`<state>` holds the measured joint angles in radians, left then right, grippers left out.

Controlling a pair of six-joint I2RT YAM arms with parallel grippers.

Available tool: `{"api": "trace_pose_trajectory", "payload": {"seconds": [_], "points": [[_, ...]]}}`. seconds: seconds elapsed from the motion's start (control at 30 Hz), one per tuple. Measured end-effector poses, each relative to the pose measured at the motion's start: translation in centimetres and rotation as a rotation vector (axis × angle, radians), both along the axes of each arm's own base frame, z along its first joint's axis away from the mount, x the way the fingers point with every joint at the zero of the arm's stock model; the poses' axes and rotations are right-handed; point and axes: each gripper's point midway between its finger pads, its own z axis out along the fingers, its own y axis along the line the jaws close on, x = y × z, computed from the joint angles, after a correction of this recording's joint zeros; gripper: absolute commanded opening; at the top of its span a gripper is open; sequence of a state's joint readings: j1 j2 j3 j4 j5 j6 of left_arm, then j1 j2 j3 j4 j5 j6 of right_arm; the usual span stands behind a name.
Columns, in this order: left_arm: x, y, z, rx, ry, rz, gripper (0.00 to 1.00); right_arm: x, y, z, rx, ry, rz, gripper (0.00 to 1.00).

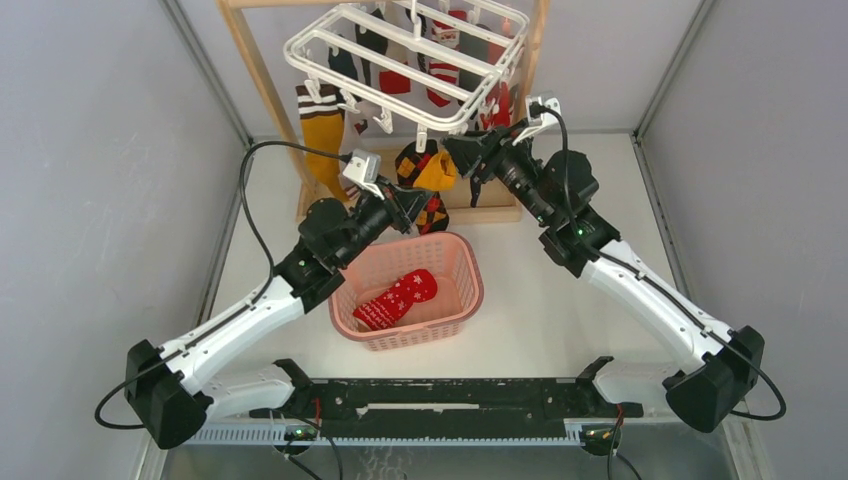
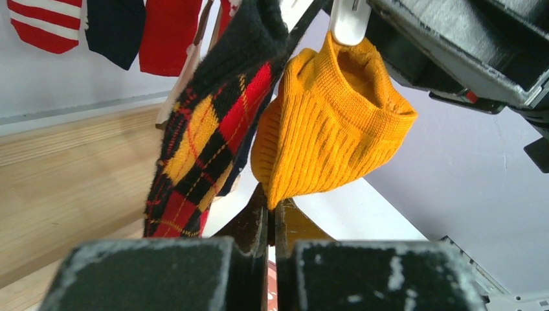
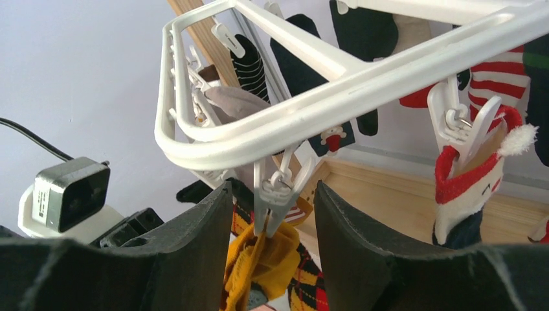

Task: Remove the socks clipped to the hanger
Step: Remove the sock from the hanger.

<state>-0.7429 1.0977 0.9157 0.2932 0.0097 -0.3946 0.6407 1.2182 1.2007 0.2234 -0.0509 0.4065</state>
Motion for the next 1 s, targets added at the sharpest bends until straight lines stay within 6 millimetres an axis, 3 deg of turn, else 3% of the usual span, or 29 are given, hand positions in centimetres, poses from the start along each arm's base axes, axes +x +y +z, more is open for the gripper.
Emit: {"api": "trace_pose_trajectory", "payload": {"seconds": [0.3, 0.57, 0.83, 1.0], "points": [[0.1, -0.3, -0.1, -0.009, 0.001, -0.013, 0.0, 1.1, -0.5, 0.6, 0.024, -0.004, -0.034, 0.53], [0.1, -0.3, 0.0, -0.012, -0.003, -0.017, 0.0, 1.6, -0.7, 0.6, 0.036, 0.001, -0.045, 0.4], [0.1, -0.4, 0.1, -0.02, -0.003, -0.02, 0.0, 1.7, -0.7, 1.1, 0.045, -0.007, -0.046, 0.11], [0.2, -0.4, 0.1, -0.021, -0.002, -0.021, 0.0, 1.7, -0.8, 1.4, 0.048, -0.013, -0.048, 0.1]]}}
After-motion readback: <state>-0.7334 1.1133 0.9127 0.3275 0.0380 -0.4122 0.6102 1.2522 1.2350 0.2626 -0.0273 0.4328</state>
